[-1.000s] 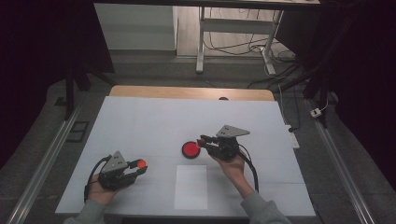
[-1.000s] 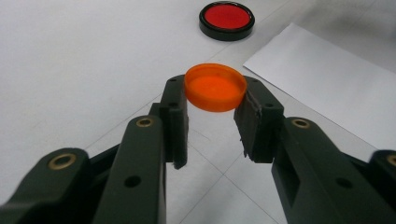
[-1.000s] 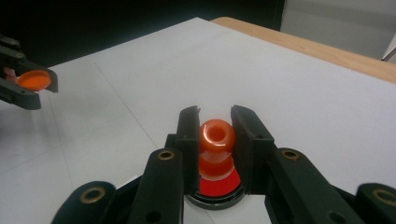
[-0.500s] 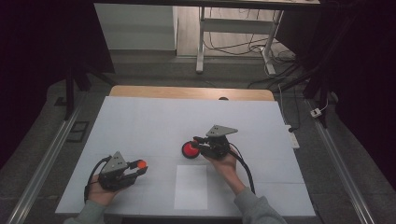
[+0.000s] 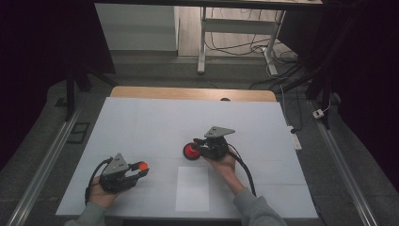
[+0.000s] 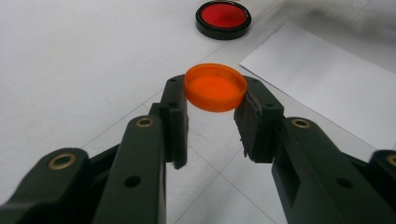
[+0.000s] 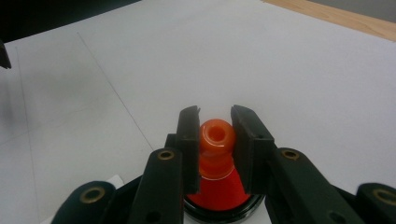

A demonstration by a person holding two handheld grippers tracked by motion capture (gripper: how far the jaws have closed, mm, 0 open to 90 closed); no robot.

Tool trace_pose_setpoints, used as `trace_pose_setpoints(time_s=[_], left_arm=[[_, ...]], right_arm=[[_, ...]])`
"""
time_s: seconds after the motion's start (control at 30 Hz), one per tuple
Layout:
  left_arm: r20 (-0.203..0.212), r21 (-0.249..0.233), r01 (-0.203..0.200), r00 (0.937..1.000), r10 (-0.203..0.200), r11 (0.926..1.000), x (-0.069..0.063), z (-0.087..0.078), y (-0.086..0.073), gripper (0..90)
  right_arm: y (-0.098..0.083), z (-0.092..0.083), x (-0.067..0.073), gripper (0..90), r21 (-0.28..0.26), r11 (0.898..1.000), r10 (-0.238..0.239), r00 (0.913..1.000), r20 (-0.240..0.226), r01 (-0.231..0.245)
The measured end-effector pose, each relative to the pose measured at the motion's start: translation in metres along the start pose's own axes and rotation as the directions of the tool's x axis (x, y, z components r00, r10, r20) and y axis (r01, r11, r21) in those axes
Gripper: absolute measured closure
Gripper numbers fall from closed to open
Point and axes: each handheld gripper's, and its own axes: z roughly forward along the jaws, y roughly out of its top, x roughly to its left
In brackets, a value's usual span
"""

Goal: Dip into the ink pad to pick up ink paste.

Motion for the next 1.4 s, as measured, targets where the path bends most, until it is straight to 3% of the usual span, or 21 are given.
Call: trace_pose_setpoints(time_s=[0.4,0.77,1.0,1.4], left_arm=[[0.003,0.002,0.0,1.0,0.0,1.0,0.0,0.0,0.0,65.2],[0.006,0.003,0.0,1.0,0.0,1.0,0.0,0.0,0.0,65.2],[0.004,-0.001,0.001,1.0,-0.001,1.0,0.0,-0.002,0.0,65.2],[-0.007,0.004,0.01,0.9999,-0.01,0.9999,0.001,-0.002,-0.001,65.2]], right_arm=[[-0.004,0.008,-0.001,72.2,0.029,0.999,-0.014,0.9998,0.015,0.014],[-0.007,0.015,0.003,72.1,0.062,0.996,-0.063,0.9972,0.039,0.061],[-0.009,0.017,0.006,72.3,0.06,0.993,-0.102,0.9934,0.051,0.099],[-0.013,0.017,0.007,72.7,0.042,0.994,-0.099,0.9933,0.059,0.097]])
